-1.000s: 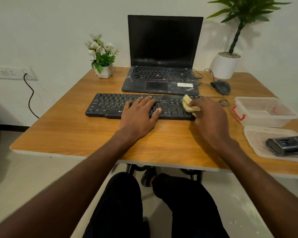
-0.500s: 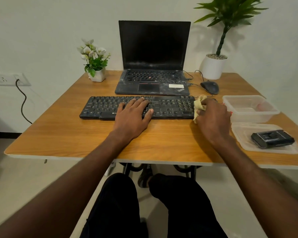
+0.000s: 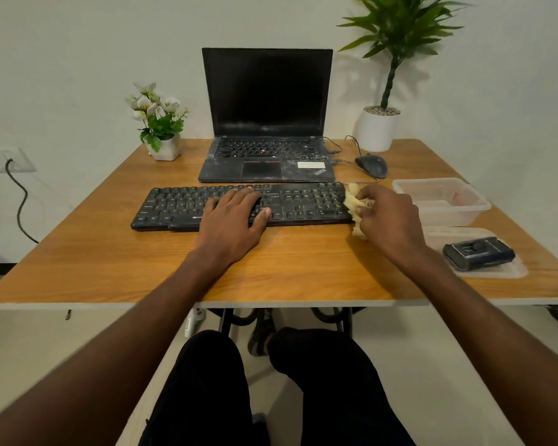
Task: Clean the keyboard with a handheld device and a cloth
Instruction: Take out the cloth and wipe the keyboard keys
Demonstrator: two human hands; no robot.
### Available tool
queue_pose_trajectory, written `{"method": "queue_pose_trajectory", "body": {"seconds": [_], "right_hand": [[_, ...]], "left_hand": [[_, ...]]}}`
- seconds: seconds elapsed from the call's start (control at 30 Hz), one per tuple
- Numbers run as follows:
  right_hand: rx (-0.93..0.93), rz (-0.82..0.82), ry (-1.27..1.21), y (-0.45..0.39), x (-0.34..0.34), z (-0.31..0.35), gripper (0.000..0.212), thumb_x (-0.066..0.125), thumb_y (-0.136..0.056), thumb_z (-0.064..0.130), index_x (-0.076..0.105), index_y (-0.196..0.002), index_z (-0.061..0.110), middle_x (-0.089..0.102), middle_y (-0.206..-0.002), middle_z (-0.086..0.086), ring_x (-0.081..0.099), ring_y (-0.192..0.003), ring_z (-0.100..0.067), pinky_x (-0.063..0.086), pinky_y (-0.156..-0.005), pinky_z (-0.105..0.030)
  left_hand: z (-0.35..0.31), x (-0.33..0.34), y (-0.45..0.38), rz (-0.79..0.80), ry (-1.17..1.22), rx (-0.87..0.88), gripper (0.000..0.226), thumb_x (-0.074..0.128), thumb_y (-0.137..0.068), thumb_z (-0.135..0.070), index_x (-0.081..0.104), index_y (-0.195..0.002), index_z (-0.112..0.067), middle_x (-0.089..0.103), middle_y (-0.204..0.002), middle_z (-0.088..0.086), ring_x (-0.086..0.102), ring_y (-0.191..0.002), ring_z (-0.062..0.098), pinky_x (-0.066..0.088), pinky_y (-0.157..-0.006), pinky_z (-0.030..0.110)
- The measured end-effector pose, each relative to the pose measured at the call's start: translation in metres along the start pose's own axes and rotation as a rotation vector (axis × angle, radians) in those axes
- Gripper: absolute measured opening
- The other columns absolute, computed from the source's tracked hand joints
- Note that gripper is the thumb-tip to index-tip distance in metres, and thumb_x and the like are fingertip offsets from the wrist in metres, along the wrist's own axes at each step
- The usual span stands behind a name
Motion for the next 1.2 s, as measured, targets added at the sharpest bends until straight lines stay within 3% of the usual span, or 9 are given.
{"method": "queue_pose_trajectory", "body": {"seconds": [0.1,0.27,0.4,0.53,0.67,0.77,0.9,1.03,1.2], "right_hand": [[0.139,0.011,-0.29,0.002,-0.014,-0.015,0.029,0.073,-0.093,0.025,0.072,-0.122,0.025,0.074,-0.113,-0.001,0.068,-0.098,-0.02,0.057,-0.082,-0.039],[0.281,0.105,-0.732,0.007,-0.036,-0.03,0.017,0.074,-0.093,0.015,0.077,-0.108,0.022,0.078,-0.1,0.0,0.075,-0.088,-0.015,0.061,-0.07,-0.031],[0.352,0.128,-0.936,0.012,-0.05,-0.038,0.019,0.071,-0.095,0.012,0.073,-0.114,0.012,0.079,-0.096,-0.007,0.077,-0.083,-0.022,0.061,-0.069,-0.039],[0.4,0.031,-1.02,0.014,-0.069,-0.056,0.021,0.073,-0.094,0.013,0.071,-0.115,0.01,0.079,-0.096,-0.01,0.078,-0.083,-0.025,0.062,-0.066,-0.037],[0.471,-0.081,-1.084,0.018,-0.08,-0.086,0.024,0.074,-0.092,0.007,0.071,-0.115,0.013,0.079,-0.098,-0.011,0.078,-0.09,-0.028,0.062,-0.076,-0.042],[0.503,-0.104,-1.036,0.02,-0.084,-0.103,0.03,0.07,-0.092,0.0,0.069,-0.119,0.014,0.078,-0.101,-0.012,0.078,-0.089,-0.026,0.062,-0.077,-0.042],[0.493,-0.159,-0.781,0.018,-0.085,-0.122,0.03,0.077,-0.087,0.006,0.071,-0.111,0.022,0.076,-0.097,-0.007,0.077,-0.085,-0.021,0.064,-0.077,-0.046],[0.414,-0.207,-0.361,0.016,-0.094,-0.13,0.022,0.08,-0.084,0.023,0.075,-0.104,0.027,0.075,-0.09,0.002,0.071,-0.084,-0.013,0.051,-0.068,-0.026],[0.278,-0.173,-0.054,0.019,-0.089,-0.123,0.032,0.072,-0.089,0.021,0.072,-0.121,0.02,0.074,-0.115,0.0,0.068,-0.107,-0.021,0.053,-0.094,-0.036]], "left_hand": [[-0.007,-0.005,0.001,-0.059,0.014,0.079,0.051,0.04,-0.11,-0.054,0.054,-0.147,-0.023,0.058,-0.151,0.001,0.049,-0.141,0.023,0.033,-0.12,0.053],[-0.061,-0.009,0.006,-0.096,0.312,0.098,0.043,0.049,-0.11,-0.048,0.057,-0.145,-0.025,0.064,-0.137,-0.002,0.055,-0.126,0.015,0.045,-0.112,0.05],[-0.128,-0.003,-0.005,0.044,0.701,0.13,0.053,0.055,-0.108,-0.052,0.05,-0.155,-0.028,0.06,-0.148,-0.004,0.056,-0.129,0.009,0.053,-0.103,0.035],[-0.186,0.012,-0.021,0.347,1.216,0.046,0.054,0.067,-0.105,-0.037,0.05,-0.154,-0.024,0.073,-0.13,0.002,0.07,-0.112,0.012,0.056,-0.077,0.018],[-0.222,0.024,-0.037,0.331,1.406,-0.08,0.049,0.077,-0.097,-0.012,0.059,-0.143,-0.013,0.078,-0.109,0.018,0.073,-0.086,0.018,0.054,-0.066,0.028],[-0.243,0.032,-0.047,0.28,1.347,-0.11,0.044,0.078,-0.093,0.001,0.065,-0.134,-0.008,0.074,-0.111,0.027,0.071,-0.086,0.021,0.056,-0.066,0.025],[-0.257,0.052,-0.053,0.252,1.218,-0.145,0.032,0.084,-0.087,-0.002,0.073,-0.113,-0.016,0.074,-0.101,0.022,0.074,-0.094,0.036,0.064,-0.077,0.04],[-0.269,0.052,-0.047,0.196,0.858,-0.039,0.032,0.087,-0.089,-0.02,0.078,-0.12,-0.016,0.07,-0.092,-0.004,0.063,-0.083,0.01,0.049,-0.069,0.021],[-0.269,0.044,-0.035,0.117,0.637,0.094,0.035,0.076,-0.098,-0.031,0.073,-0.13,-0.018,0.072,-0.104,0.001,0.058,-0.089,0.01,0.044,-0.074,0.03]]}}
Point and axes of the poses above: each hand's wrist, its own y-axis away from the middle knuckle, its own x-axis out of the palm, z = x × y, the point moved 3 cm from there along -y, towards the middle knuckle
